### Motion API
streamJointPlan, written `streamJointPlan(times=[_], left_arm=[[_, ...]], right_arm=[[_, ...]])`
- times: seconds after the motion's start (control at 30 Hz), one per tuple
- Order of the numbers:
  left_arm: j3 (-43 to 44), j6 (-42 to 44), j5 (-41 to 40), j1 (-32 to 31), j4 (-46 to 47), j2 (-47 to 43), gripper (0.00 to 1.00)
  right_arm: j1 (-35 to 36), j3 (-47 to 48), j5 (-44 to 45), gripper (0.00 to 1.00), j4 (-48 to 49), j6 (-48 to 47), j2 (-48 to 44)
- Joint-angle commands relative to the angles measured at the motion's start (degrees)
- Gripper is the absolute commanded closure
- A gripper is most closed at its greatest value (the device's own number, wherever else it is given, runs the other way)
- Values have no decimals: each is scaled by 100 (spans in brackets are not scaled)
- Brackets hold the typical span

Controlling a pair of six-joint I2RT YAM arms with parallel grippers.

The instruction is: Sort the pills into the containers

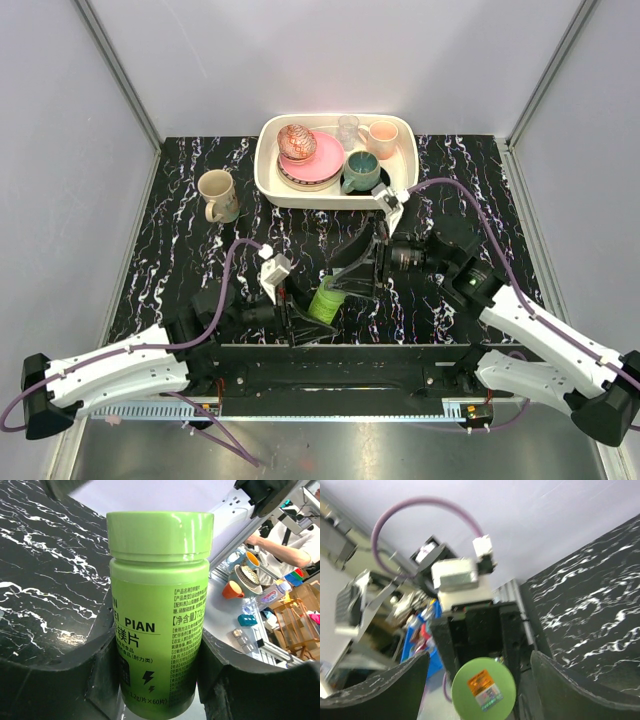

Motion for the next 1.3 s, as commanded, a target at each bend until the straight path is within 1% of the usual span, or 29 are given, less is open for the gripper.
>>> streamJointPlan(times=[0.0,0.03,0.07,0.1,0.13,0.17,0.27,0.37,0.4,0.53,0.8,1.1,1.27], left_arm=[[444,215,-344,9,16,-17,100],[496,241,-414,18,-97,-8,100],[531,267,-606,18,-185,-17,100],[541,285,-712,18,-334,-26,100],[593,320,-835,18,-423,-34,100],[619,338,-1123,18,-502,-17,100],[742,381,-1616,18,-827,53,100],[874,417,-1960,18,-1065,193,100],[901,417,-1996,18,-1117,246,100],[1033,452,-2277,18,-1320,466,100],[1077,434,-2374,18,-1268,677,100],[1156,408,-2339,18,-1144,853,100],[1191,399,-2313,18,-1153,958,100]], right_arm=[[32,490,1489,12,-818,-44,-122],[32,587,1718,12,-1097,-26,-121],[32,631,2260,13,-1370,44,-113],[32,675,2526,13,-1669,96,-95],[23,693,2764,13,-1776,219,-86],[32,667,3114,13,-1821,290,-69],[32,588,3433,13,-1839,606,-16],[32,614,3574,13,-1839,878,72],[32,605,3618,11,-1839,940,81],[49,579,3663,7,-1760,1116,72],[84,597,3408,6,-1777,1108,203],[243,429,3513,6,-1751,1125,344],[260,447,3443,10,-1751,1064,388]])
